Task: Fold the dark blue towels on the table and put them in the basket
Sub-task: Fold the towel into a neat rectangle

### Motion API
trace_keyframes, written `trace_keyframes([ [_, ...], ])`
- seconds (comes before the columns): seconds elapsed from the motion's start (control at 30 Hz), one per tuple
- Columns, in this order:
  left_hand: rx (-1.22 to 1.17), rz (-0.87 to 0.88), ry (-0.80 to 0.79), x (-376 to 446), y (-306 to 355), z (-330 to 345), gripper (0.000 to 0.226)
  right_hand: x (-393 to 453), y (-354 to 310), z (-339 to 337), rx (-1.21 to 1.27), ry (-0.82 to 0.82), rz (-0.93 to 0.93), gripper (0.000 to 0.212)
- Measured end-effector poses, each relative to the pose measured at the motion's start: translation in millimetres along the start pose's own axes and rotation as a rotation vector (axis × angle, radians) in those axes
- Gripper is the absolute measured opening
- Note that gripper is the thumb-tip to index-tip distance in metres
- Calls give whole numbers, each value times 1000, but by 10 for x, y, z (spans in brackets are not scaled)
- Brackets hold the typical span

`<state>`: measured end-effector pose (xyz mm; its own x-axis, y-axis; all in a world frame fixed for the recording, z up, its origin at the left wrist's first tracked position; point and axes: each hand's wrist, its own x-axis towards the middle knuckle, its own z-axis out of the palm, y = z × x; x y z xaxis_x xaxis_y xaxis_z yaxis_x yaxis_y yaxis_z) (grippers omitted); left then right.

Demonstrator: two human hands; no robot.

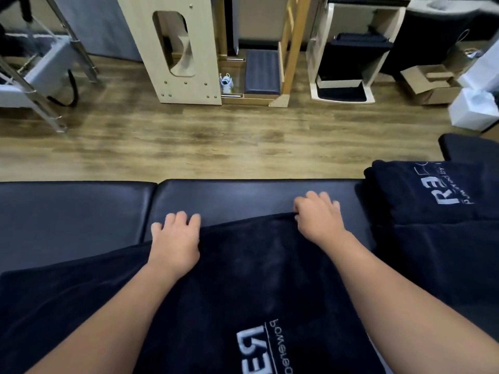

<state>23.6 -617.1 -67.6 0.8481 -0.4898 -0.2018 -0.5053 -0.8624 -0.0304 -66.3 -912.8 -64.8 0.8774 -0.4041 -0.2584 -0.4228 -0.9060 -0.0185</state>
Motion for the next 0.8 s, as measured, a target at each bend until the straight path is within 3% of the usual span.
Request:
trace_keyframes([
  [0.07, -15, 210, 182, -37, 188, 52, 33, -43, -20, -1, -36, 184, 36, 19],
  [0.1, -63, 385, 199, -64, 321, 91, 34, -105, -47, 0, -19, 220, 45, 19],
  [0.17, -44, 632, 17, -136, 615, 144, 56, -333, -143, 77, 53, 200, 5, 21],
  [0.23, 73, 655, -205, -186, 872, 197, 71, -701, -229, 270, 123, 178, -48, 28],
  [0.4, 249, 553, -227, -51, 1274, 255, 82, -1742, -307, 908, 230, 108, -38, 62],
  [0.6, 377, 459, -314, 225, 1741, 55, 99, -2525, 105, 1178, 180, 82, 66, 62],
  [0.67, 380, 550, -315, 340, 1871, -38, 99, -2669, 217, 1215, 199, 108, 159, 59],
  [0.8, 431, 906, -275, 532, 2173, -235, 88, -2787, 255, 1150, 342, 103, 414, 60],
])
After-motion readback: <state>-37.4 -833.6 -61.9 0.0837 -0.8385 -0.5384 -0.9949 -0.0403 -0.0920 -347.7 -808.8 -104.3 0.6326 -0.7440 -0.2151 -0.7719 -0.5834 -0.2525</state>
